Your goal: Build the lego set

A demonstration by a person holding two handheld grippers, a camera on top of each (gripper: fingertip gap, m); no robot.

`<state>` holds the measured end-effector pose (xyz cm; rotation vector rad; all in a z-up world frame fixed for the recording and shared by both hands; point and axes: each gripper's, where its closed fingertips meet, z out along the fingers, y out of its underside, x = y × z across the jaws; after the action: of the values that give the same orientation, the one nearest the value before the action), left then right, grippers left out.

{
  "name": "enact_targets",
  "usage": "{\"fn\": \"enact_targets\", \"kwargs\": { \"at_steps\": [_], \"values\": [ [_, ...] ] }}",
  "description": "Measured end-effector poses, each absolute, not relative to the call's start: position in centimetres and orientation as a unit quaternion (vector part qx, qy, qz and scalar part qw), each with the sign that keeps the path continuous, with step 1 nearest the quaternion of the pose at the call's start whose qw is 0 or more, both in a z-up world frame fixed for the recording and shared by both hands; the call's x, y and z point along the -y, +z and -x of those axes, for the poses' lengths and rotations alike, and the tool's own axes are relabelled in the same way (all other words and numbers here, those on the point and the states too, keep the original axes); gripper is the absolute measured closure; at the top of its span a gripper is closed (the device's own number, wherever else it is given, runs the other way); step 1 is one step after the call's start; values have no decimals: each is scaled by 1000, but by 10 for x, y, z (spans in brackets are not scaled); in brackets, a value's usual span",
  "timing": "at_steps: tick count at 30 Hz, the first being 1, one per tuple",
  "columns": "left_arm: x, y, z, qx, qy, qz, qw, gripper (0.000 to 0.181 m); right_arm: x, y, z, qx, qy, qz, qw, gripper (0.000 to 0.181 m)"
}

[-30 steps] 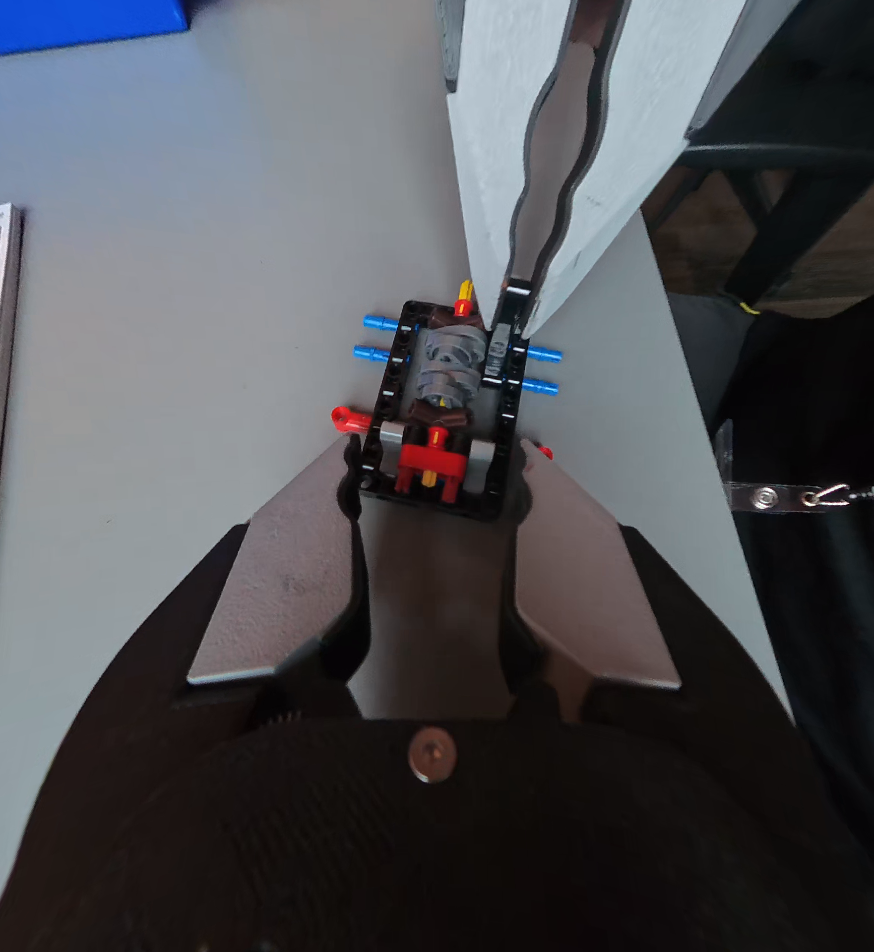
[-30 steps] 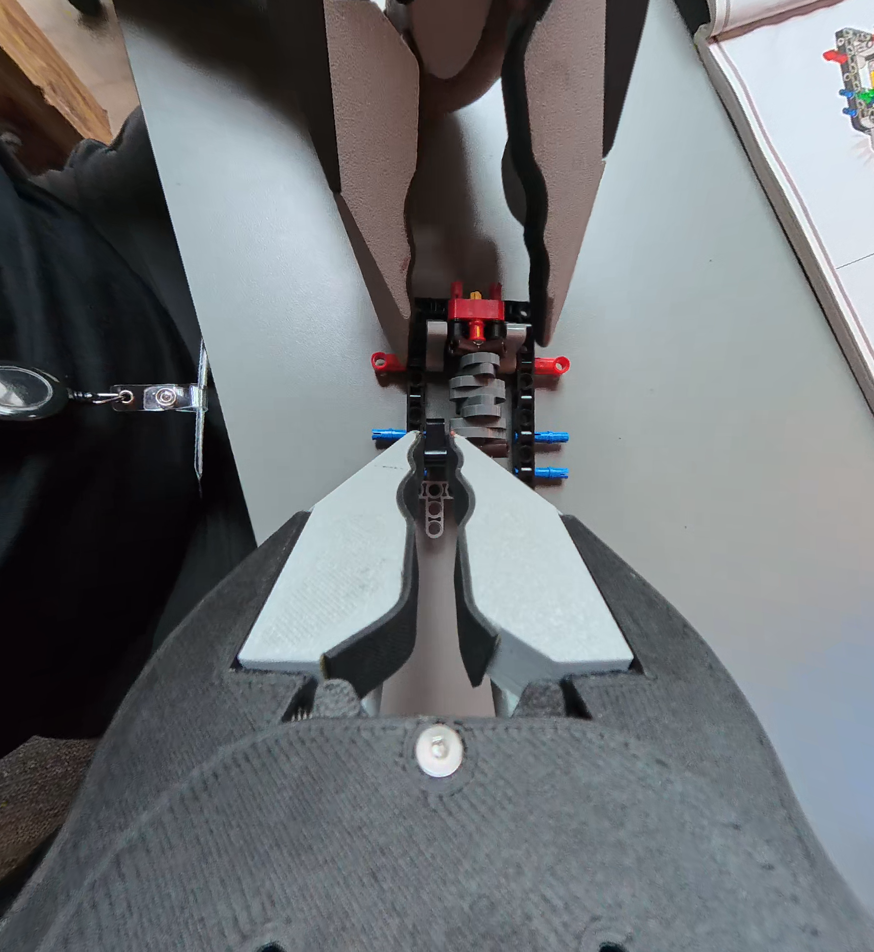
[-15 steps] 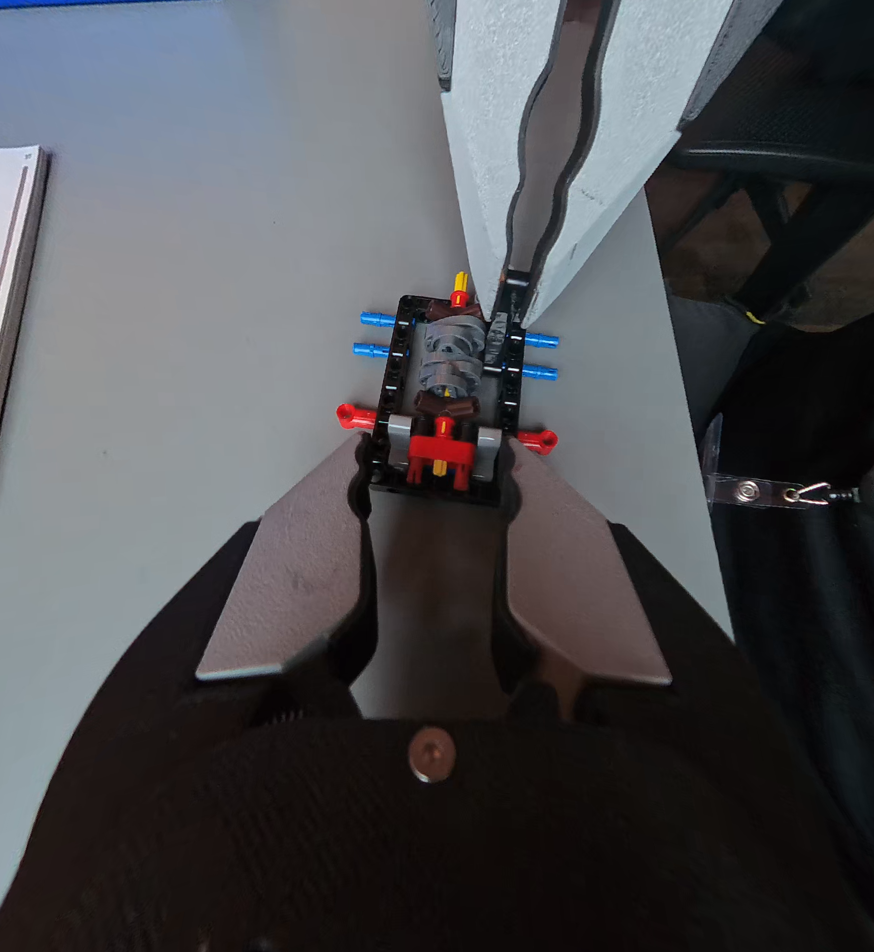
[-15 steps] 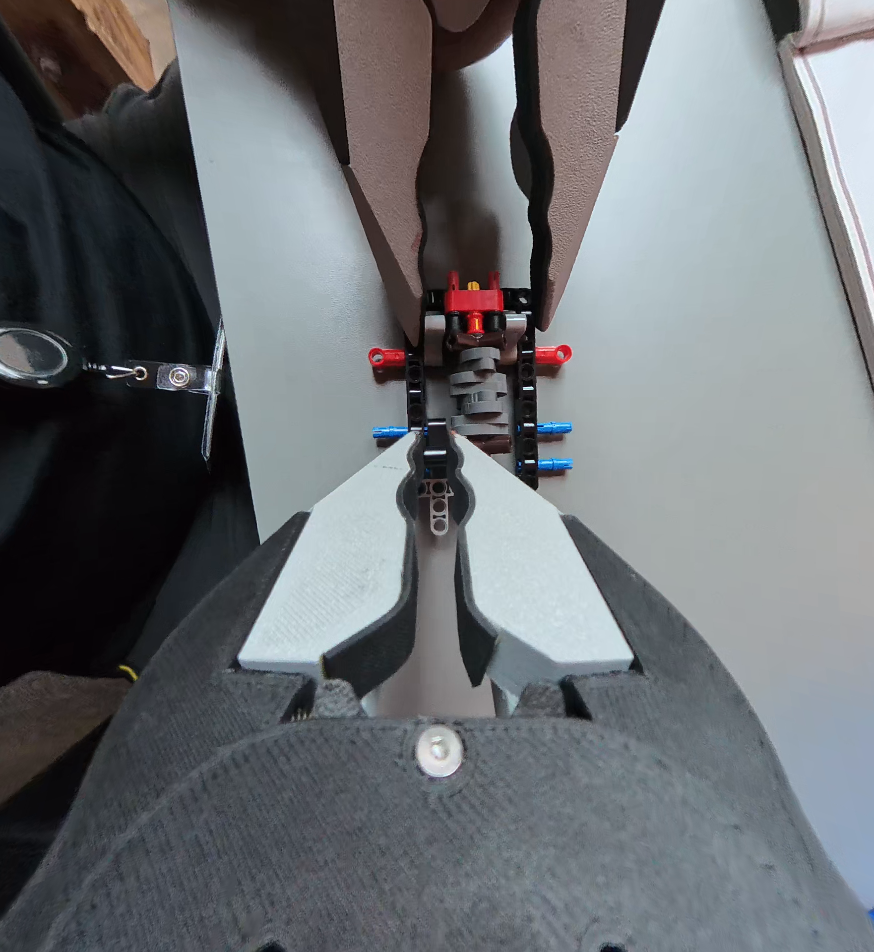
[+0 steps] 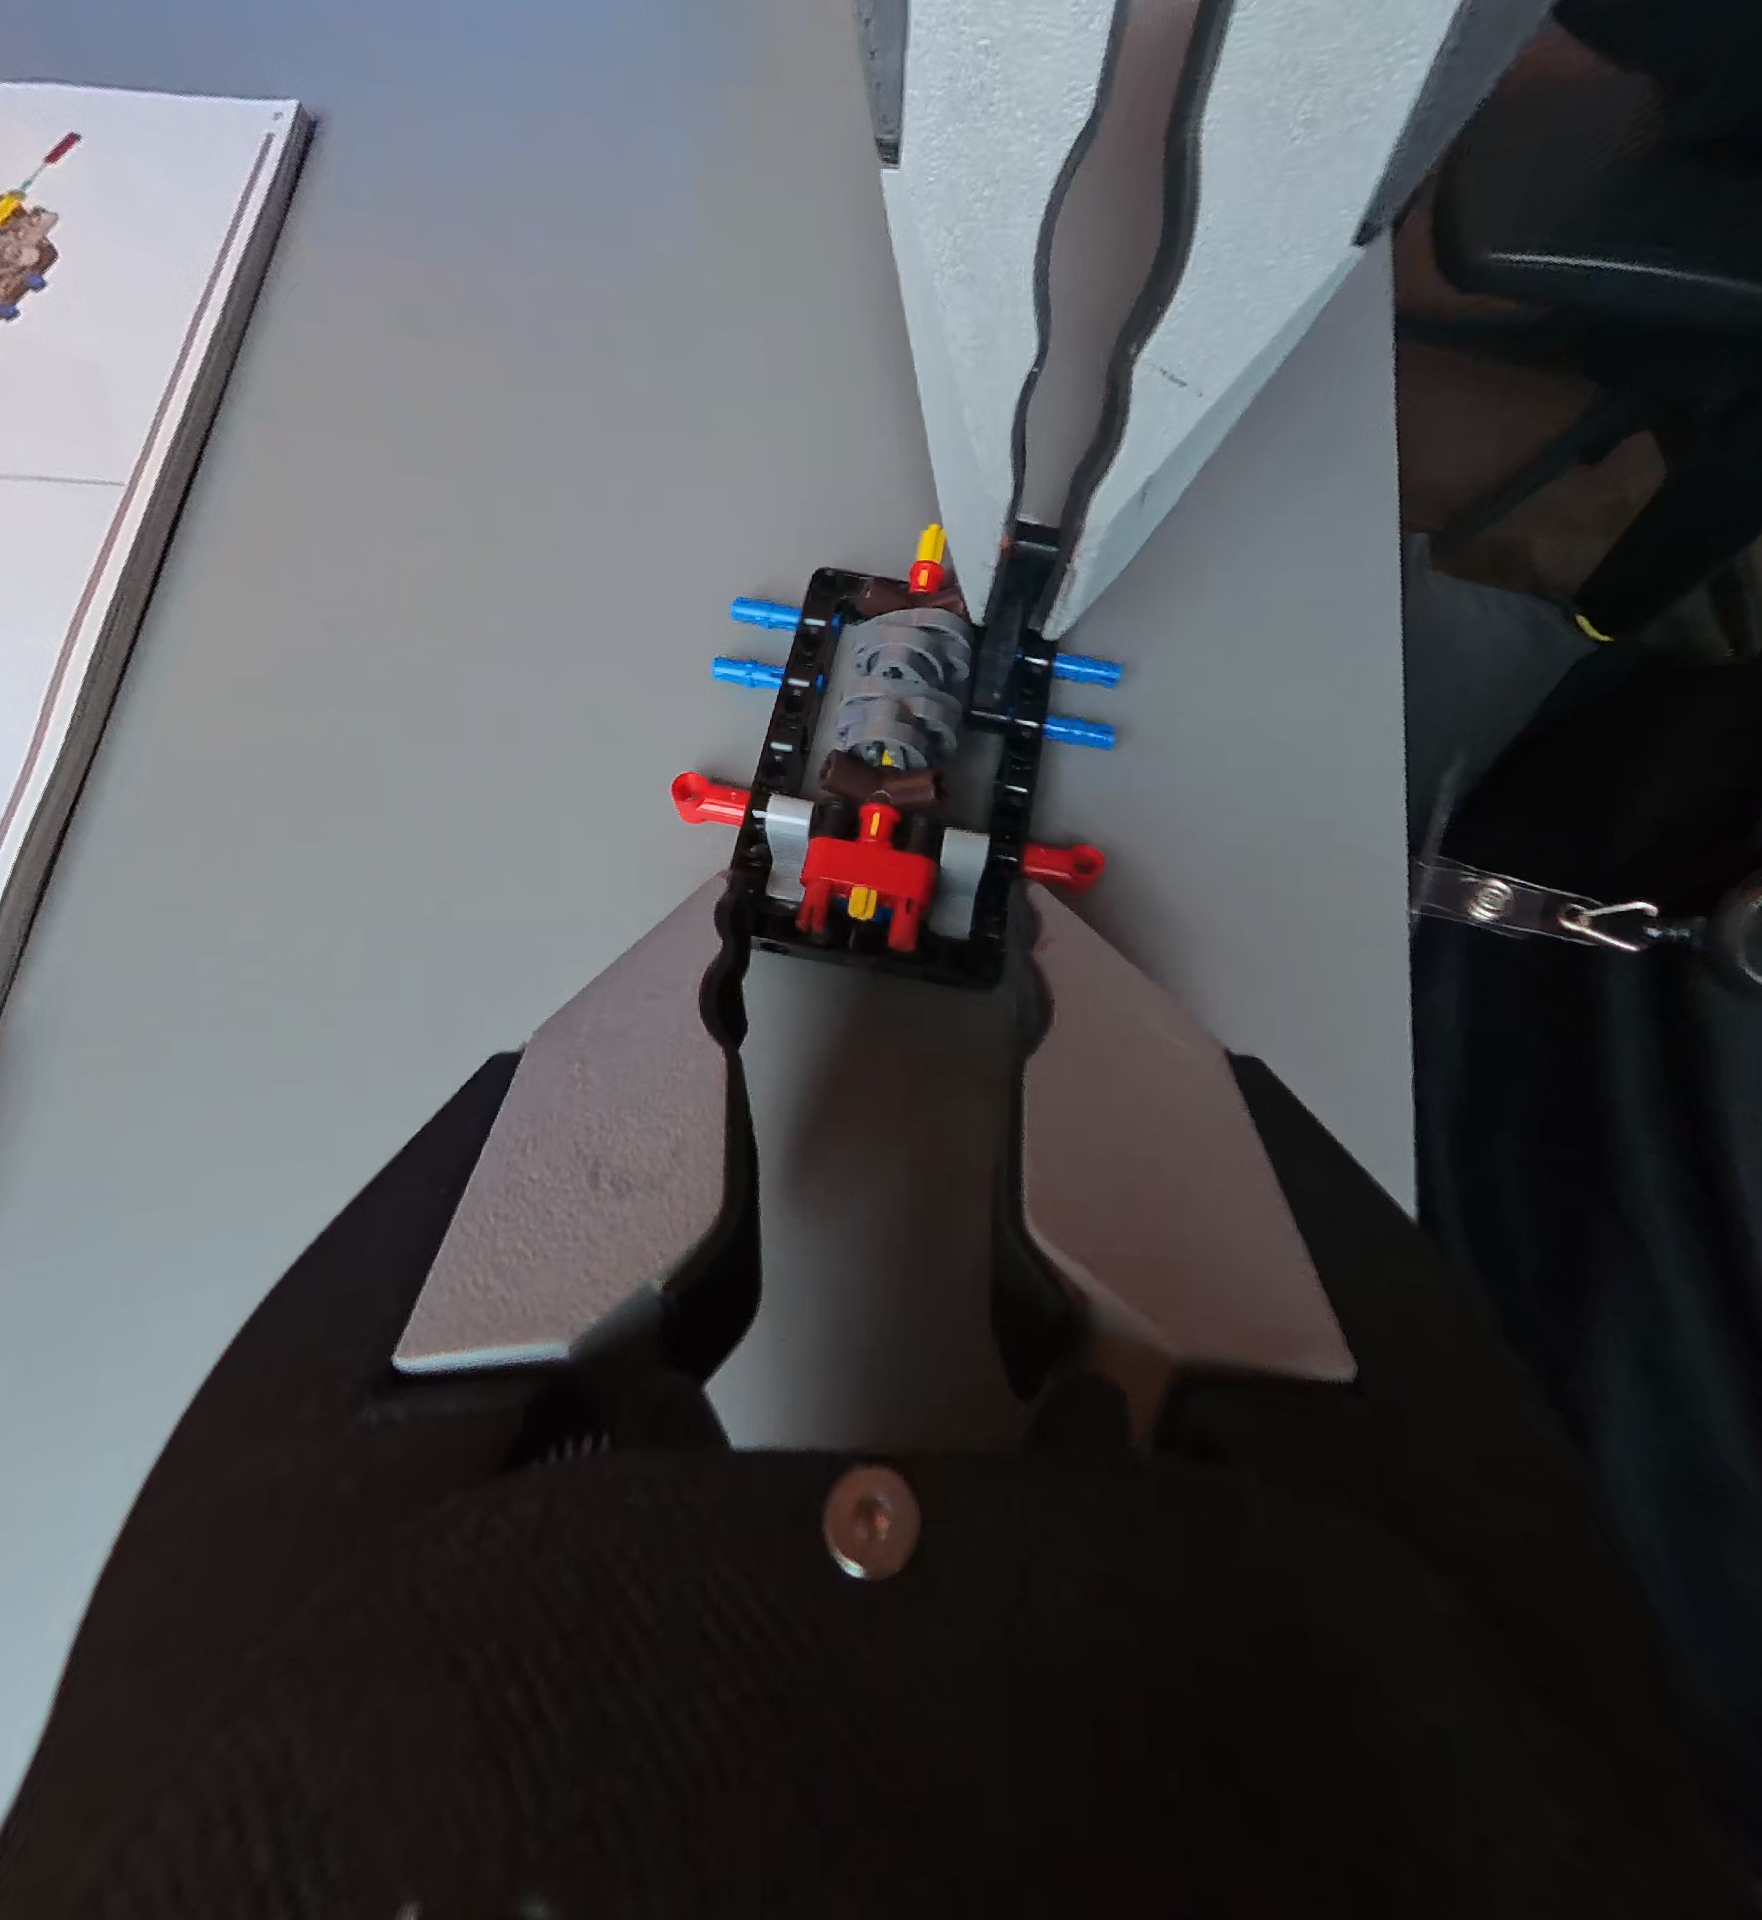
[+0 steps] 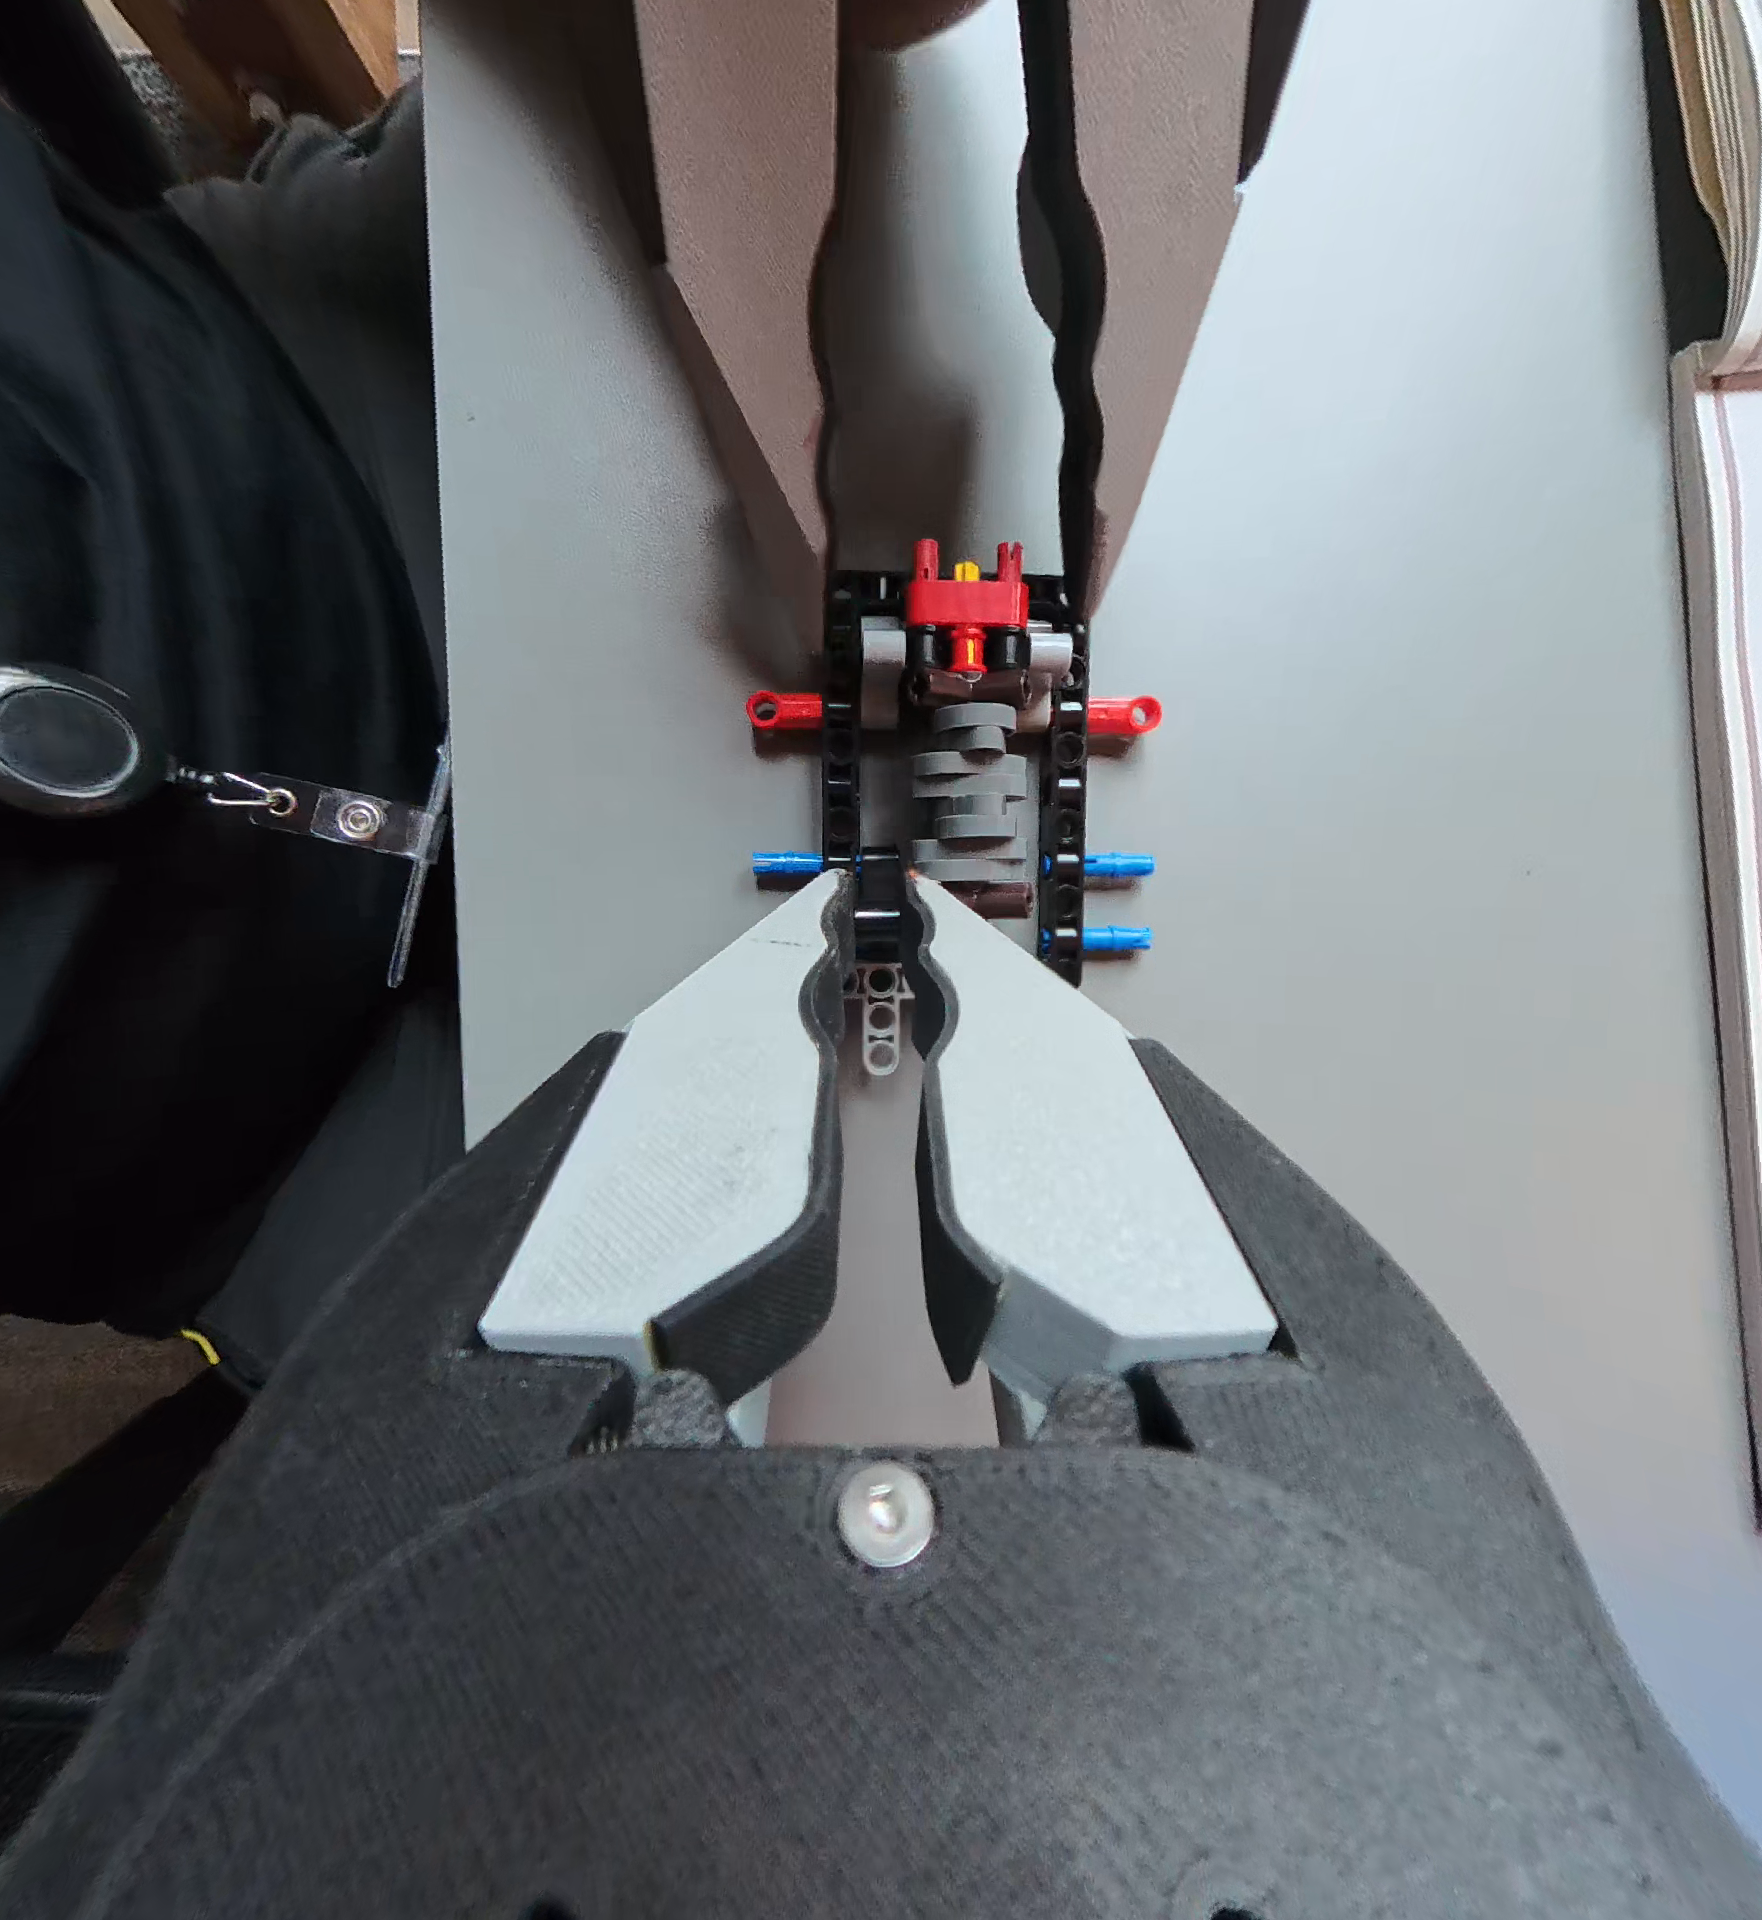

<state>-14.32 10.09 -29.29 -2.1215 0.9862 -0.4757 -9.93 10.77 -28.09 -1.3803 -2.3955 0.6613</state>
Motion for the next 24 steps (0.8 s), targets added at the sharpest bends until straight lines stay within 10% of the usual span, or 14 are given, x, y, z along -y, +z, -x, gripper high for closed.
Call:
{"fn": "enact_targets", "kwargs": {
  "at_steps": [24],
  "values": [
    [-70, -300, 163, -408, -117, 818, 388, 139, -108, -282, 103, 848, 223, 461, 135, 176]
  ]
}}
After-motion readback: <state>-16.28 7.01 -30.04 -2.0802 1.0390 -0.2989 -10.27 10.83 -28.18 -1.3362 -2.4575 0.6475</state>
